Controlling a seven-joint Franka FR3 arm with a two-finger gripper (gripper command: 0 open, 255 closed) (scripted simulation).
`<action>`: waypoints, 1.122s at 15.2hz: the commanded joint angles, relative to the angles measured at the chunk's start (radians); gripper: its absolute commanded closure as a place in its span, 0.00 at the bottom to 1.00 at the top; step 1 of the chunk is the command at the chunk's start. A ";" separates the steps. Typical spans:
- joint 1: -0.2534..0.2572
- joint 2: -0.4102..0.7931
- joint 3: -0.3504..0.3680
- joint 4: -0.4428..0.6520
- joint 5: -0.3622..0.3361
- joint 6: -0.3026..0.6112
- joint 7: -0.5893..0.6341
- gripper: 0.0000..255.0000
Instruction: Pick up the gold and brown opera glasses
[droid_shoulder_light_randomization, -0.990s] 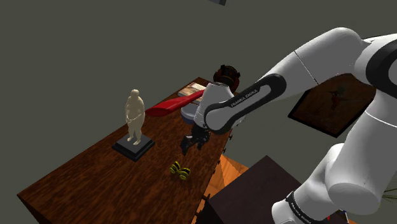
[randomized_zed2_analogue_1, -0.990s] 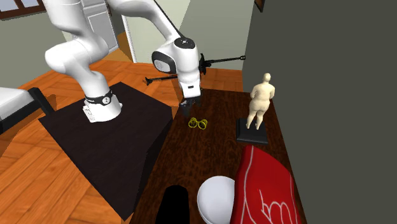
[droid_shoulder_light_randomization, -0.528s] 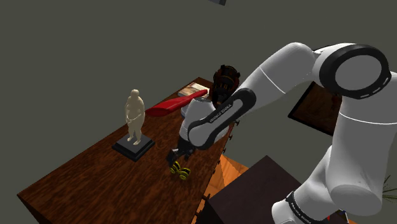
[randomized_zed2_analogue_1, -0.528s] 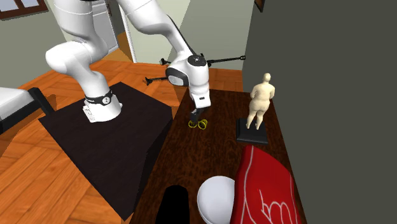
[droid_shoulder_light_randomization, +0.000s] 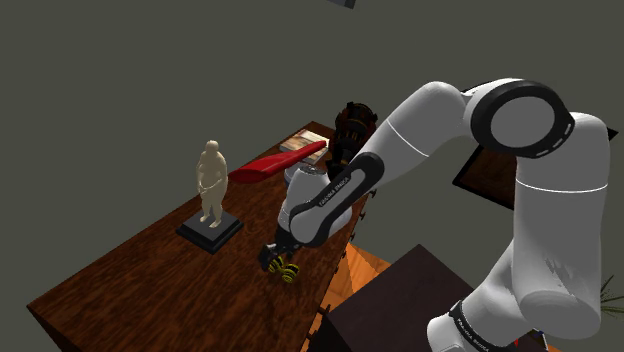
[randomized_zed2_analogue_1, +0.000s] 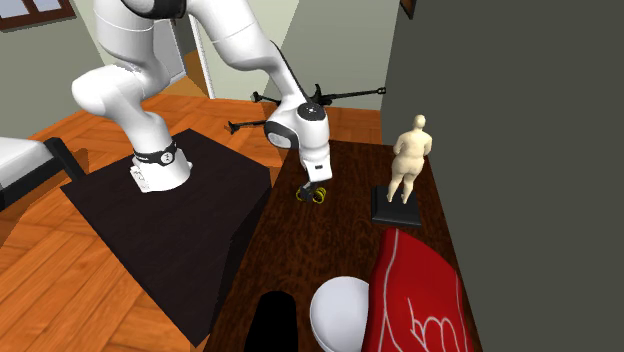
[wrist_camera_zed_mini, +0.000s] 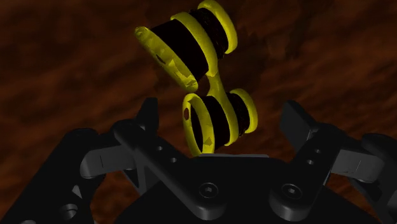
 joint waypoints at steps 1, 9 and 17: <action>0.000 0.005 0.000 0.001 0.000 0.004 0.000 0.00; 0.000 0.003 -0.001 0.005 -0.001 -0.001 0.000 1.00; -0.003 -0.081 0.003 -0.021 0.002 -0.059 0.012 1.00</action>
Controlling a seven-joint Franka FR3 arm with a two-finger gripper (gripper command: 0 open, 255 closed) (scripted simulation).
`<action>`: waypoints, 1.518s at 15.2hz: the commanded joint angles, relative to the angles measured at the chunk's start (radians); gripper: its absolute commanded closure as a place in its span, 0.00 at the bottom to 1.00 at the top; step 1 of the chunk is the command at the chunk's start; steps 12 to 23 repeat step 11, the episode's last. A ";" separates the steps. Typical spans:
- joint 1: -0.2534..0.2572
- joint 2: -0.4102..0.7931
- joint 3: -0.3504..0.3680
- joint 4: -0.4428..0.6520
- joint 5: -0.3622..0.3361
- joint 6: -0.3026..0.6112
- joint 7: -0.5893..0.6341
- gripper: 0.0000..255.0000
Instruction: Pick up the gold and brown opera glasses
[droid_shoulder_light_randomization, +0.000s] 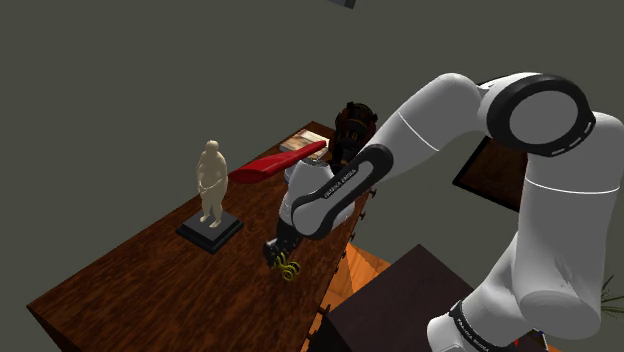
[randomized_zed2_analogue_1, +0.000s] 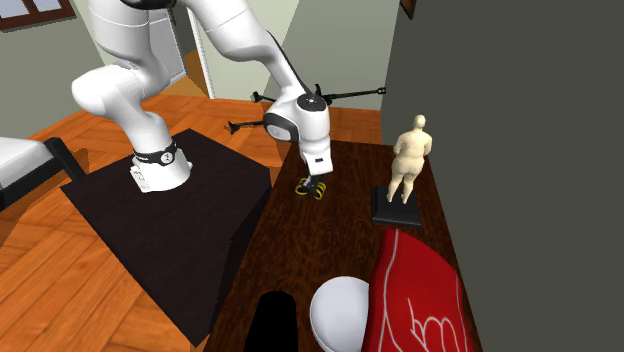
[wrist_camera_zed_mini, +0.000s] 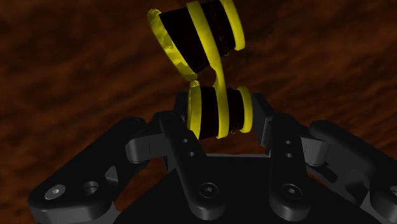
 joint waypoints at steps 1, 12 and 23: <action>0.000 -0.030 0.001 -0.009 0.001 -0.021 0.005 1.00; -0.005 -0.140 0.005 -0.024 0.002 -0.114 0.021 1.00; -0.005 -0.140 0.005 -0.024 0.002 -0.114 0.021 1.00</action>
